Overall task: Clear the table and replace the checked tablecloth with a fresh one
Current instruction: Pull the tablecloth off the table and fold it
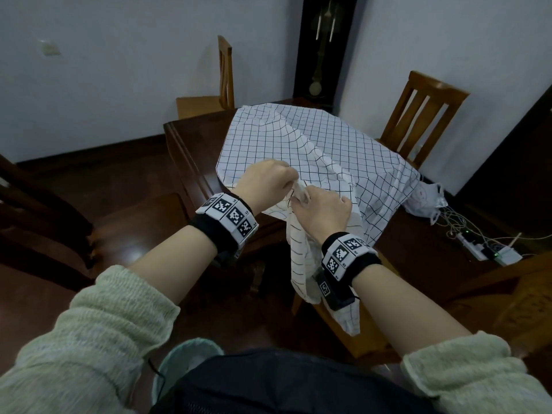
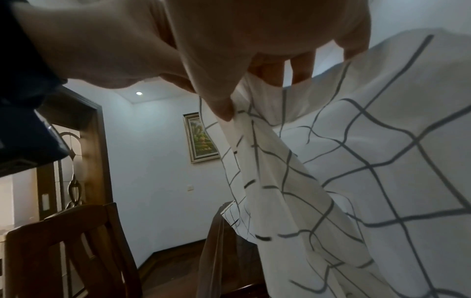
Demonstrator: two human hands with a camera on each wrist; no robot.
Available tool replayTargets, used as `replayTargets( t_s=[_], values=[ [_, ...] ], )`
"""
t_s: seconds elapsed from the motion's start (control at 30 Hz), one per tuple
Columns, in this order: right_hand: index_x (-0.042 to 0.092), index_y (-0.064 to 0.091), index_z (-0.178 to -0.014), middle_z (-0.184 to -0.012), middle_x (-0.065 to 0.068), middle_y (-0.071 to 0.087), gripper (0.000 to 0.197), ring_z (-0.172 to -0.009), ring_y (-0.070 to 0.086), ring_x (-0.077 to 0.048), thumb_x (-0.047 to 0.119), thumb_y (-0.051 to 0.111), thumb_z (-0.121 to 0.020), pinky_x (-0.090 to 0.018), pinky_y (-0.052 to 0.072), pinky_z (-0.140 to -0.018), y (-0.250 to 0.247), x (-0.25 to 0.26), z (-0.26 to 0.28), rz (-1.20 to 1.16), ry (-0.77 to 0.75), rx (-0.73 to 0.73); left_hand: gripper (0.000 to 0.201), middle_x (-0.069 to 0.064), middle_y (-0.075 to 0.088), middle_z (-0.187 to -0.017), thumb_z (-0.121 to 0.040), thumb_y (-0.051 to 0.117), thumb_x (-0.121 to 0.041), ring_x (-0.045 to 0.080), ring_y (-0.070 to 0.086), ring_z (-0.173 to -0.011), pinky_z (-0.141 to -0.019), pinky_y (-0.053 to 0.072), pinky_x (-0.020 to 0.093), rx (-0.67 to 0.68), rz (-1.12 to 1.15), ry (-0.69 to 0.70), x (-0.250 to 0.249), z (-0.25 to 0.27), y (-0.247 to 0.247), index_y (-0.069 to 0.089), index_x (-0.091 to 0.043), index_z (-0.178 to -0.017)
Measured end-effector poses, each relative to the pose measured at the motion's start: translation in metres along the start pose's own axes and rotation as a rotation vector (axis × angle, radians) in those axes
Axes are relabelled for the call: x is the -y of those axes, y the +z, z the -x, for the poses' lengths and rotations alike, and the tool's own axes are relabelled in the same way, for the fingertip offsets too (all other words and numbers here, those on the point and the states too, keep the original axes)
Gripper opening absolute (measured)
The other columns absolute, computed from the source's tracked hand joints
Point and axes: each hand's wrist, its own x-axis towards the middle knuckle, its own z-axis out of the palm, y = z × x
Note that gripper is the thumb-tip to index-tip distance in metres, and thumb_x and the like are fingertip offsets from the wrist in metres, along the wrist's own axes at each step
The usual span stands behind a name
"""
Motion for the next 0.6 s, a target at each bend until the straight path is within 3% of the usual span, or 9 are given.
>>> replayTargets(
  t_s=[0.07,0.2,0.3,0.47,0.6],
  values=[
    [0.021,0.064,-0.093,-0.091,0.003,0.068,0.039,-0.099,0.059,-0.021,0.052,0.040,-0.093,-0.044,0.034,-0.100,-0.001,0.000,0.001,0.021,-0.007,-0.009,0.021,0.010,0.067,-0.087,-0.091,0.048,-0.011,0.030,0.061,-0.082,-0.065,0.052,0.045,0.000,0.014,0.001,-0.005,-0.002,0.000,0.065,-0.005,-0.102],
    [0.018,0.067,-0.091,-0.085,-0.001,0.068,0.029,-0.095,0.059,-0.025,0.033,0.043,-0.096,-0.042,0.029,-0.098,-0.006,-0.007,0.001,0.031,-0.036,-0.110,0.027,0.009,0.067,-0.092,-0.095,0.046,-0.015,0.029,0.061,-0.084,-0.072,0.051,0.046,0.049,-0.006,-0.017,-0.008,-0.003,0.000,0.056,-0.009,-0.119],
    [0.020,0.067,-0.088,-0.081,-0.001,0.067,0.023,-0.094,0.059,-0.026,0.028,0.046,-0.093,-0.044,0.025,-0.104,-0.006,-0.014,-0.001,0.069,-0.100,-0.144,0.027,0.010,0.068,-0.095,-0.096,0.043,-0.016,0.031,0.062,-0.087,-0.074,0.050,0.045,0.087,-0.021,-0.020,-0.007,-0.001,0.001,0.057,-0.008,-0.118],
    [0.021,0.069,-0.093,-0.081,0.006,0.070,0.018,-0.082,0.064,-0.021,0.025,0.055,-0.083,-0.042,0.029,-0.094,0.002,-0.024,-0.002,-0.020,-0.218,-0.392,0.028,0.007,0.069,-0.098,-0.099,0.043,-0.021,0.029,0.062,-0.092,-0.076,0.049,0.042,0.098,-0.012,-0.002,-0.007,0.000,0.000,0.061,-0.011,-0.118],
    [0.019,0.067,-0.085,-0.063,0.004,0.065,0.016,-0.069,0.063,-0.021,0.025,0.054,-0.082,-0.040,0.026,-0.096,0.002,-0.025,-0.001,-0.045,-0.296,-0.469,0.028,-0.005,0.072,-0.096,-0.093,0.055,-0.024,0.013,0.064,-0.093,-0.086,0.048,0.031,-0.038,0.260,-0.138,-0.006,0.004,0.004,0.063,-0.018,-0.119]
  ],
)
